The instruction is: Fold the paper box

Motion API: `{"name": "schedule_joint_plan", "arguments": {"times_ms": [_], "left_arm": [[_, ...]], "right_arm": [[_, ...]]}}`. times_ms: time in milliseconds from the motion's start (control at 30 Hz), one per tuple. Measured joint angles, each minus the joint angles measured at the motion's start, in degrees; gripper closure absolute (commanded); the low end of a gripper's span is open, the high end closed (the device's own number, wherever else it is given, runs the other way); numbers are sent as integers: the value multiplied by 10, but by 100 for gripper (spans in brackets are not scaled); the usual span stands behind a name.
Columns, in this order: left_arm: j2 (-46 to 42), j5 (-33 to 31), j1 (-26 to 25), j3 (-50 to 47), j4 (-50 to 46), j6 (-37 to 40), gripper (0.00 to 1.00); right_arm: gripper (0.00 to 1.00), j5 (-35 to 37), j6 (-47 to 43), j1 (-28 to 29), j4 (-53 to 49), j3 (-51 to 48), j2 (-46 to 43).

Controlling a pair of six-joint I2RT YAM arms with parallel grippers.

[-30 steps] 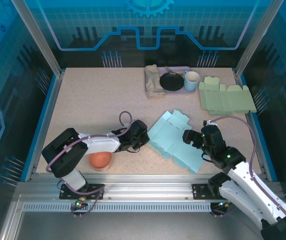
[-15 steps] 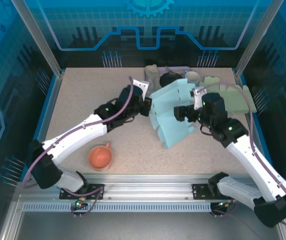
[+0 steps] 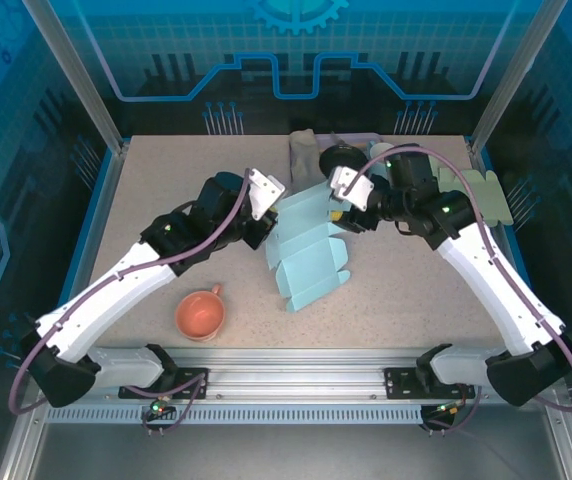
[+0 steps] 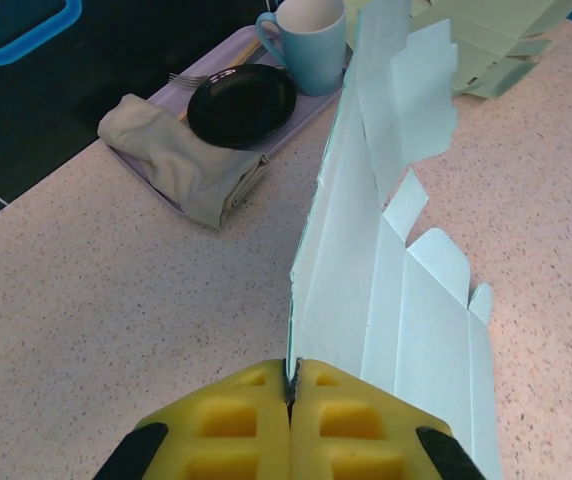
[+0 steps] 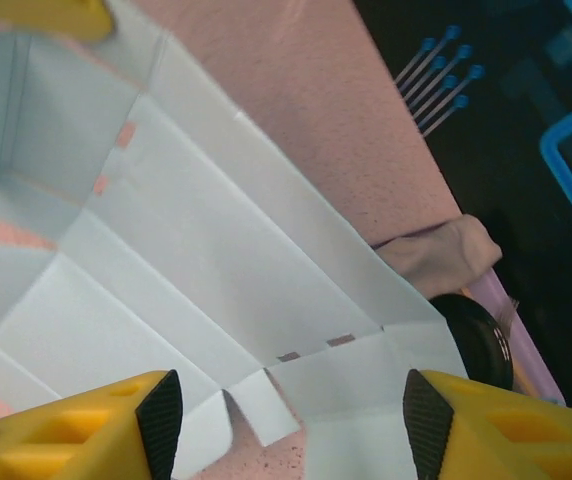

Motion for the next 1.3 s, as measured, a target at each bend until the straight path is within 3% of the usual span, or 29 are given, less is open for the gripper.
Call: {"name": "schedule_joint_plan", "arguments": {"times_ms": [133,333,667,900,1300], "left_arm": [[-10,8,0,-12,0,14,100],[-10,13,0,-32,2,25,100],[-10,27,0,-51,13,36,100],[-16,42,0,-59,22,38,100],[-24,47,0,-67,24,40,100]], "right_arm": [[41,5,-97,27,-17,4,15],[45,34,-170,43,-49,82,80],[46,50,-229,45,-88,113,155],[60,28,-276,44,-100,112,167],[61,35,-313,35,-111,111,167]]}}
